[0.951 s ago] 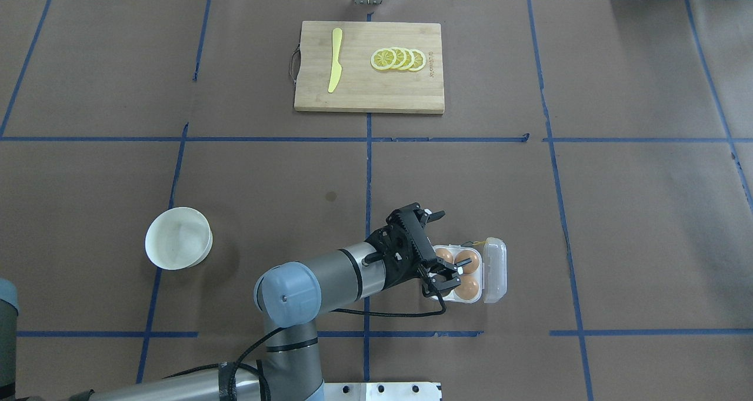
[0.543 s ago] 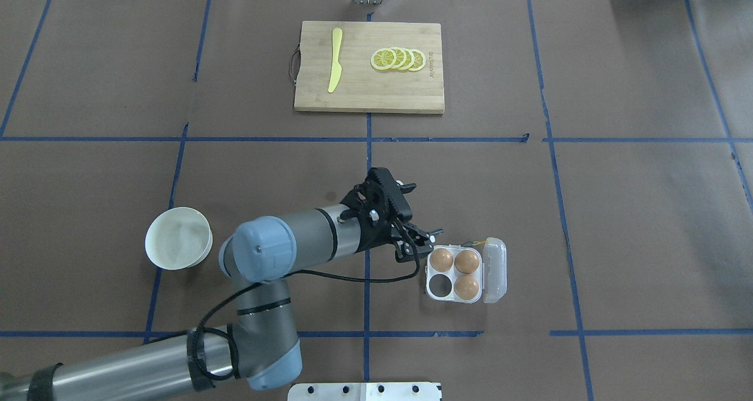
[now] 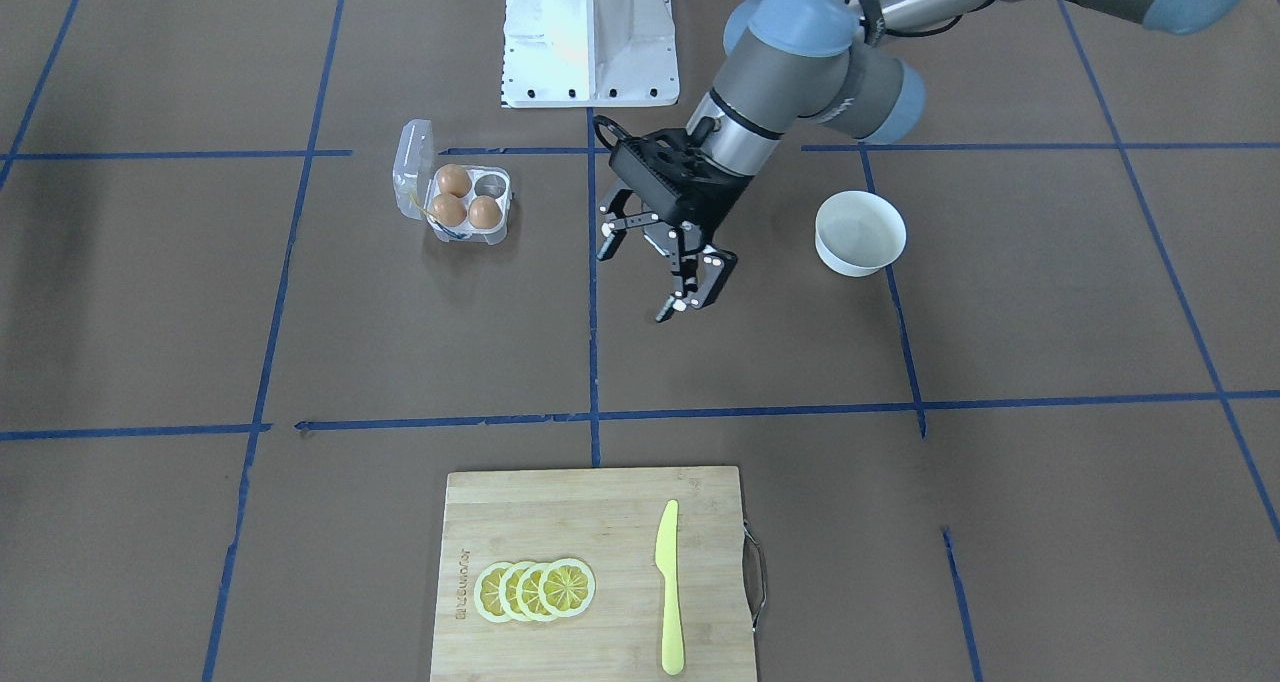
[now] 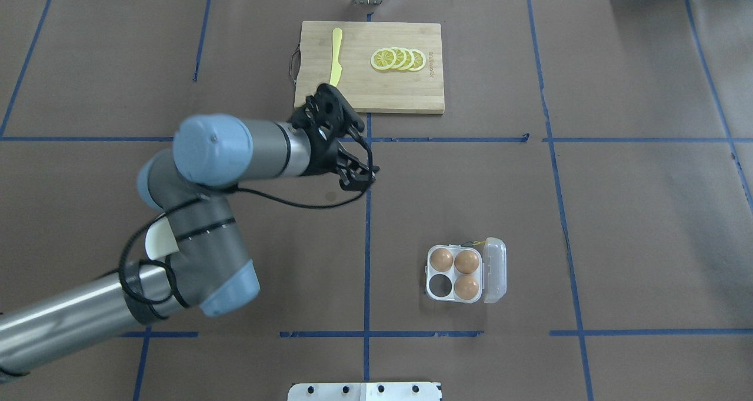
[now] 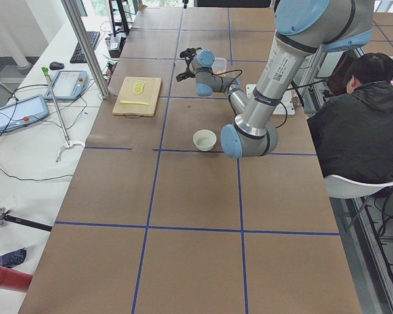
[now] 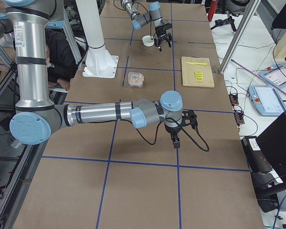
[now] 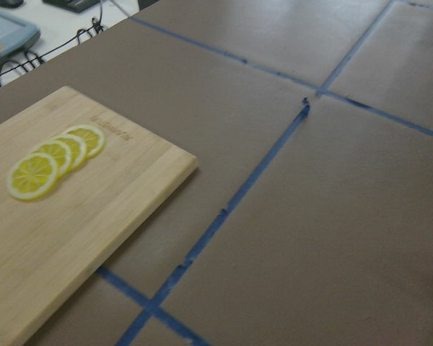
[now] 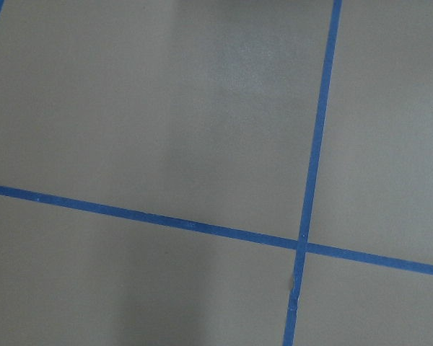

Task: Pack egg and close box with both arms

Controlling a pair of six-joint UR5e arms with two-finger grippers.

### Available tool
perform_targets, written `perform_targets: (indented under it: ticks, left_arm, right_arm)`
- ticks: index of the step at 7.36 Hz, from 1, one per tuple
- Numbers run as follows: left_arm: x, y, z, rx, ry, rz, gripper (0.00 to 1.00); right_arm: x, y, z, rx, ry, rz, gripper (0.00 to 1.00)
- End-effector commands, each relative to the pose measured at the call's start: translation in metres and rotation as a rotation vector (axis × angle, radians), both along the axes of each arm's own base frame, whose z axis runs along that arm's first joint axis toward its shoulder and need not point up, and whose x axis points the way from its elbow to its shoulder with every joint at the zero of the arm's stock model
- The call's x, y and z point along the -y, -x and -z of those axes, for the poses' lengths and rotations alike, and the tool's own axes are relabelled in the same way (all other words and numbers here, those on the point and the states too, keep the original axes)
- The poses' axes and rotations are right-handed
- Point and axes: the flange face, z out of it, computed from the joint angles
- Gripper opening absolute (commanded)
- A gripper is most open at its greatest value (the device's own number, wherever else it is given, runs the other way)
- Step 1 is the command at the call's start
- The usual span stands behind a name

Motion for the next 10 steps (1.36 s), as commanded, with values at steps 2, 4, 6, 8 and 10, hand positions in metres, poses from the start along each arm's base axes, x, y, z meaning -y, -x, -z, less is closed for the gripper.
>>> perform_targets:
  ticks: [2, 4, 6, 8, 10]
  left_arm:
    - [0.088, 0.203, -0.080, 0.284, 0.061, 0.082, 1.00]
    - [0.100, 0.290, -0.175, 0.417, 0.112, 0.113, 1.00]
    - [0.095, 0.384, -0.305, 0.506, 0.406, 0.183, 1.00]
    - [0.068, 0.456, -0.399, 0.537, 0.588, 0.196, 1.00]
    - [0.010, 0.508, -0.454, 0.390, 0.719, 0.162, 1.00]
  right_arm:
    - [0.000, 0.000, -0.008, -0.002, 0.016, 0.000, 1.00]
    - [0.000, 0.000, -0.008, 0.000, 0.017, 0.001, 1.00]
    - [0.000, 0.000, -0.001, 0.003, 0.002, 0.001, 1.00]
    - [0.002, 0.002, 0.008, 0.009, -0.016, 0.004, 1.00]
    - [0.004, 0.028, 0.015, 0.028, 0.003, 0.058, 1.00]
